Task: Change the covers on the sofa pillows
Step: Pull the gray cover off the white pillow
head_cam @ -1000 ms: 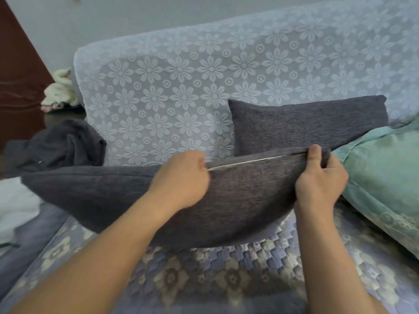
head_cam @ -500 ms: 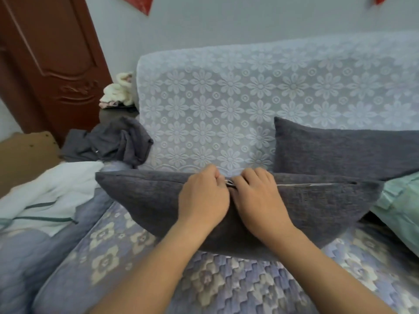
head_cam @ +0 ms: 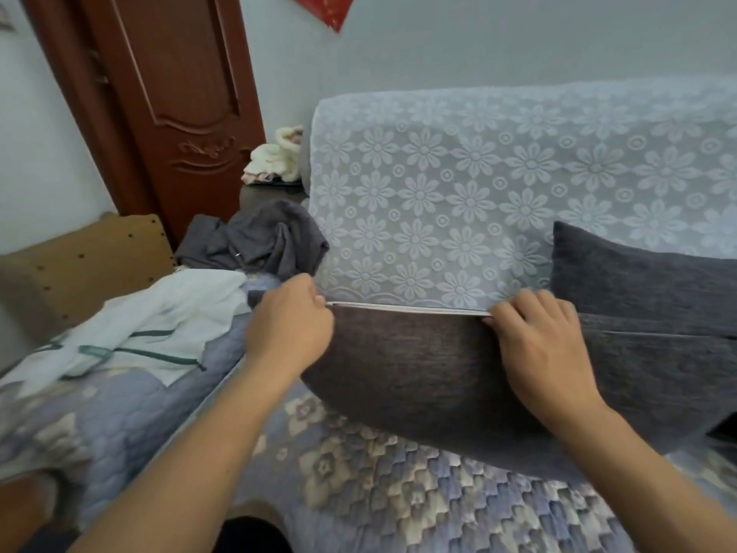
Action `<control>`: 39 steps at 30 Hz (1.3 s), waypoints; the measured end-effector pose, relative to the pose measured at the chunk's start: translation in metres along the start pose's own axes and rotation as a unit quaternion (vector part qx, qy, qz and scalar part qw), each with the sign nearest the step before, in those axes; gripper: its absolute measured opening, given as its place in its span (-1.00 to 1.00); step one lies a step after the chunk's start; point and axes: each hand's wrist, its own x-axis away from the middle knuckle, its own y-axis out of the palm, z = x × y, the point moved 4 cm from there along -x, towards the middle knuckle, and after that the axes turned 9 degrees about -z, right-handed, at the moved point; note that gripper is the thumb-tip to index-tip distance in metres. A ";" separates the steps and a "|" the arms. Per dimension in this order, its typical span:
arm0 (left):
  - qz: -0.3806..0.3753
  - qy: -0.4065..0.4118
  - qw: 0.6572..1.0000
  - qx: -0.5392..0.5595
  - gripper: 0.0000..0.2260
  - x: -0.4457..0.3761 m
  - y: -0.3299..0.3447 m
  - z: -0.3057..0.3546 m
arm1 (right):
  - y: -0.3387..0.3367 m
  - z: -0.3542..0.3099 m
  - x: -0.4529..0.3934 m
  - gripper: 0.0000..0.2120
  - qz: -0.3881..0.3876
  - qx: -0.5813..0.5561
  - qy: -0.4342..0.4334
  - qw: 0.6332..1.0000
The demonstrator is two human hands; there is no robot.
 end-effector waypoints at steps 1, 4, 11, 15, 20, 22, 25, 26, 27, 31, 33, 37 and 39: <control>0.017 -0.018 1.000 0.002 -0.81 -0.006 -0.009 -0.016 | 0.000 0.006 -0.001 -0.81 0.010 -0.002 0.012 1.000; 0.047 -0.027 0.998 0.016 -0.77 -0.015 -0.026 -0.050 | 0.008 0.012 -0.003 -0.78 0.024 -0.008 0.013 1.000; 0.109 0.104 0.988 -0.034 -0.87 0.016 0.001 -0.038 | 0.016 0.019 0.008 -0.80 0.087 -0.079 0.065 0.991; 0.060 0.296 0.949 -0.091 -0.60 0.043 0.036 -0.005 | 0.010 0.030 0.030 -0.76 0.076 -0.048 0.034 0.995; 0.006 0.366 0.919 -0.149 -0.34 0.051 0.075 0.019 | -0.007 0.068 0.071 -0.68 0.050 0.031 0.091 0.994; -0.004 0.364 0.911 -0.194 -0.19 0.047 0.080 0.024 | -0.013 0.088 0.085 -0.61 0.021 0.042 0.124 0.991; -0.012 0.342 0.903 -0.261 -0.02 0.031 0.080 0.026 | -0.016 0.110 0.096 -0.40 -0.070 0.024 0.131 0.989; -0.007 0.332 0.904 -0.268 -0.02 0.024 0.077 0.027 | -0.016 0.117 0.096 -0.32 -0.100 0.027 0.131 0.986; -0.010 0.326 0.904 -0.275 -0.06 0.018 0.075 0.029 | -0.017 0.126 0.094 -0.25 -0.129 0.038 0.134 0.982; -0.018 0.383 0.872 -0.303 -0.42 0.001 0.082 0.045 | -0.017 0.155 0.078 -0.30 -0.224 0.069 0.142 0.962; -0.005 0.417 0.859 -0.297 -0.56 -0.005 0.086 0.054 | -0.017 0.152 0.064 -0.51 -0.210 0.078 0.130 0.966; -0.094 0.351 0.903 -0.230 -0.67 -0.035 0.052 0.066 | -0.044 0.141 0.030 -0.69 -0.103 0.022 0.145 0.984; -0.177 0.304 0.910 -0.218 -0.67 -0.056 0.022 0.070 | -0.070 0.140 0.012 -0.72 -0.074 -0.084 0.168 0.979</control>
